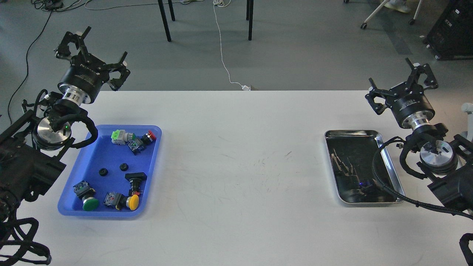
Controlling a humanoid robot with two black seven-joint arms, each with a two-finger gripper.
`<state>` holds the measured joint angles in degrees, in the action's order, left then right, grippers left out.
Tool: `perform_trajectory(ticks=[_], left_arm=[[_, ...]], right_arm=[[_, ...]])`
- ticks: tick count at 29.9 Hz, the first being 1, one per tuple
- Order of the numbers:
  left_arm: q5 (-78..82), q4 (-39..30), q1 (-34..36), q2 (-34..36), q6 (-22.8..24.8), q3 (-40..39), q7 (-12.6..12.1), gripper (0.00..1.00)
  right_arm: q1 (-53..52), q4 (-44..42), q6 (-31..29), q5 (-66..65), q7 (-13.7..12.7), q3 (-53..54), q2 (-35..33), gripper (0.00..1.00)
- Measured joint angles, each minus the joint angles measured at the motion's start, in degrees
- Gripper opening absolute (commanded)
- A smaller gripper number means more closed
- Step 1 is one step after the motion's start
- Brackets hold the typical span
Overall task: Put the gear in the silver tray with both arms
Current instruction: 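Move the left gripper toward the blue tray of parts, then lower the left gripper onto a small black gear in the blue tray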
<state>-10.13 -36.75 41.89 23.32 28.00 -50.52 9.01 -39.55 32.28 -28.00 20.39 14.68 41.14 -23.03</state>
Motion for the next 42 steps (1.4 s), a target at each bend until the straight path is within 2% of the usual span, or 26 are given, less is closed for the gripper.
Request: perform_trajectory(ticks=[14,20,23,29,33,38,42], left_arm=[[0.24,-0.9,-1.85,1.63,0.0,0.04,1.36,0.99],[3.4,-11.33,-6.03,14.48,0.0,3.35,1.02,0.98],[8.0,-16.01,-6.76,20.83,0.0,5.66,1.61,0.98],[22.6,-21.19,-7.42,29.0,0.01,6.57,4.98,0.98],[35.63,-23.12,-7.44,31.61,0.02,6.39,7.13,0.98],[53.72,-27.34,-7.44,34.18,0.03,6.37,12.8,0.97],[65.4,-31.31,-7.52,36.0,0.01,6.6,14.38,0.97]], right_arm=[[-0.05,0.69,0.0,-0.11,0.0,-0.98,-1.54,0.99],[0.77,2.99,0.0,-1.35,0.0,-1.16,-4.37,0.99],[1.45,4.62,0.0,-2.35,0.0,-1.16,-5.96,0.99],[2.25,5.63,-0.01,-3.05,0.0,-1.16,-6.68,0.99],[2.28,6.39,-0.01,-3.11,0.0,-1.16,-6.78,0.99],[2.29,6.64,-0.01,-3.16,0.0,-1.16,-7.16,0.99],[2.29,6.67,-0.01,-3.18,0.0,-1.09,-7.19,0.99]])
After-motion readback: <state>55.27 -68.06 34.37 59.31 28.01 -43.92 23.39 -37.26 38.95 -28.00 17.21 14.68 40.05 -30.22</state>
